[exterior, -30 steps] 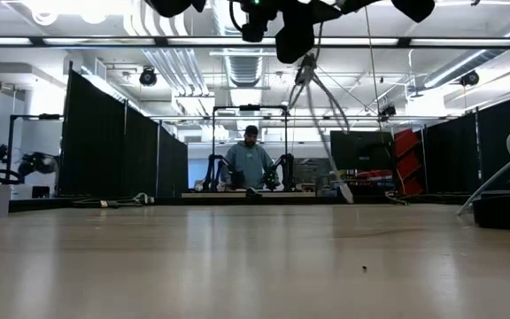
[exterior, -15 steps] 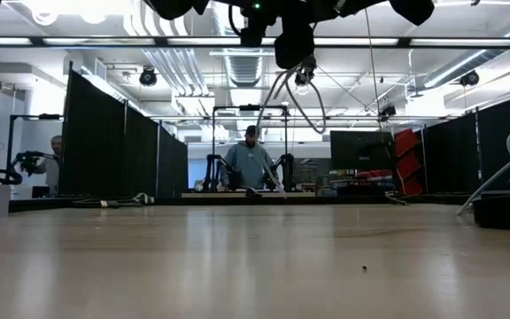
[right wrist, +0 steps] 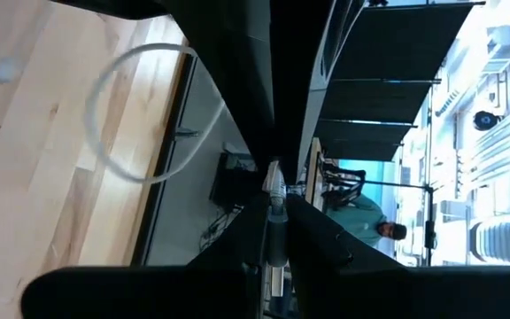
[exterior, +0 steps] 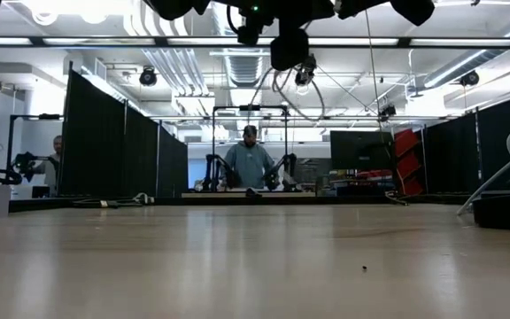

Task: Plug in charger cables
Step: Insert the top left white charger cable into the black outlet extension

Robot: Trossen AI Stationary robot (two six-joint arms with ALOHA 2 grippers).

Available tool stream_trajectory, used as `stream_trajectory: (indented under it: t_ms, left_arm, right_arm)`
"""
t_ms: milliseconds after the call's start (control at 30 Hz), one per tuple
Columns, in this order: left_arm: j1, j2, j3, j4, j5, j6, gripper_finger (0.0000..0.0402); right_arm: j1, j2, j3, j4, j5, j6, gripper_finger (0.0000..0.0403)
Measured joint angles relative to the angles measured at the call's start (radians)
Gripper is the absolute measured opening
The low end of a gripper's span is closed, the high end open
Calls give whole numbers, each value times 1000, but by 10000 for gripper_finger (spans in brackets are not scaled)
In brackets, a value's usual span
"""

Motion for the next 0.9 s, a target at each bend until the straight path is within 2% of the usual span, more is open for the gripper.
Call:
stream_trajectory:
  t_ms: [133, 233, 300, 500, 600, 767, 900]
  left_arm:
    - [0, 0, 0, 1, -3, 41, 1]
    - [0, 0, 0, 1, -1, 150, 1]
    - [0, 0, 0, 0, 5, 248, 1]
    - [3, -4, 0, 0, 30, 469, 1]
    - [1, -10, 0, 1, 89, 625, 1]
    - [-15, -12, 0, 1, 215, 877, 1]
    - [-36, -12, 0, 1, 281, 1005, 1]
  right_arm:
    - [0, -1, 0, 0, -16, 16, 16]
    - [0, -5, 9, -19, -54, 76, 17]
    - [-1, -15, 28, -45, -132, 137, 37]
    - [0, -25, 104, -134, -325, 297, 135]
    - [-13, -29, 176, -218, -486, 390, 174]
    - [-70, -29, 278, -336, -729, 528, 211]
    - [-128, -30, 337, -412, -889, 605, 223]
